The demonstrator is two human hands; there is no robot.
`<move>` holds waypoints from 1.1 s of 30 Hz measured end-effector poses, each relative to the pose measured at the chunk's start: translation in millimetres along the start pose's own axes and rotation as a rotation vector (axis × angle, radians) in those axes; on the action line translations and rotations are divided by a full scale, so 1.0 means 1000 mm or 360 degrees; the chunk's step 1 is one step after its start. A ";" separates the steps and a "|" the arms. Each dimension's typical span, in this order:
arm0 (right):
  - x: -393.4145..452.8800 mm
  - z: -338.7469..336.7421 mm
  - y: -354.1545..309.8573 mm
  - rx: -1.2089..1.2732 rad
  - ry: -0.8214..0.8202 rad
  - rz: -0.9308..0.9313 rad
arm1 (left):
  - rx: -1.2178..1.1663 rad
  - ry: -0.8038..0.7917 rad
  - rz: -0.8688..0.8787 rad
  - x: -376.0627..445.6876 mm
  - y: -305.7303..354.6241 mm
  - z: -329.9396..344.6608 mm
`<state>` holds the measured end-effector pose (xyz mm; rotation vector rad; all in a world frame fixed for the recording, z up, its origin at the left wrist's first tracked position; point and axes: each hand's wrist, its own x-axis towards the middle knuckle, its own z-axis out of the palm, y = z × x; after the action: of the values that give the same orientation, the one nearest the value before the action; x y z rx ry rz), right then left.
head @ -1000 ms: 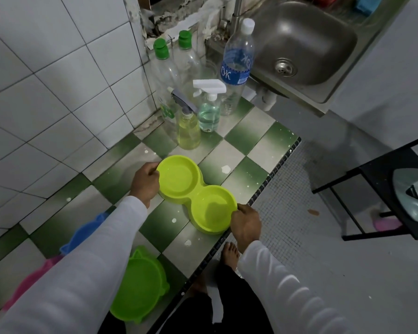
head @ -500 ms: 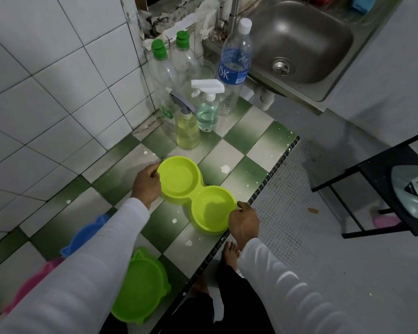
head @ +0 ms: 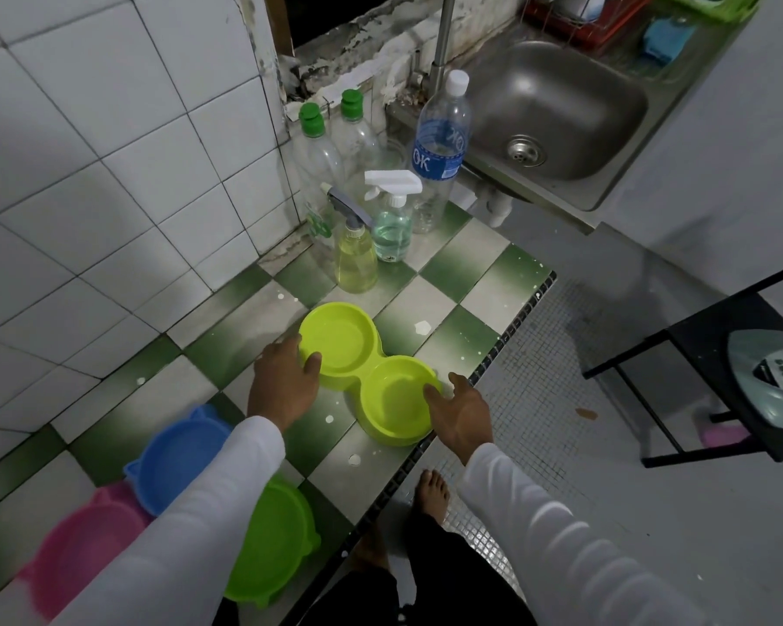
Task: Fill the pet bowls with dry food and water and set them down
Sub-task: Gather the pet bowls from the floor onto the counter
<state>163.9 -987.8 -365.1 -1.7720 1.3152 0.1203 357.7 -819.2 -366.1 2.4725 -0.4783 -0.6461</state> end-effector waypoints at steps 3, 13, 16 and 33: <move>-0.003 -0.007 -0.002 -0.0131 -0.0008 -0.0119 | 0.0105 -0.0019 0.0034 -0.019 0.003 -0.007; -0.028 -0.030 -0.027 -0.0766 0.0017 -0.0625 | 0.0380 0.0141 0.0267 -0.072 0.012 -0.036; -0.040 -0.033 -0.035 -0.0847 0.0058 -0.0740 | 0.0408 0.0159 0.0238 -0.086 0.009 -0.045; -0.080 -0.041 -0.072 -0.1042 -0.0056 -0.1289 | 0.0491 0.0534 0.0004 -0.177 0.015 -0.074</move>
<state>171.0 -956.5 -254.5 -2.7123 0.4522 0.1310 248.4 -720.7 -242.1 2.7956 -0.4762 -0.1532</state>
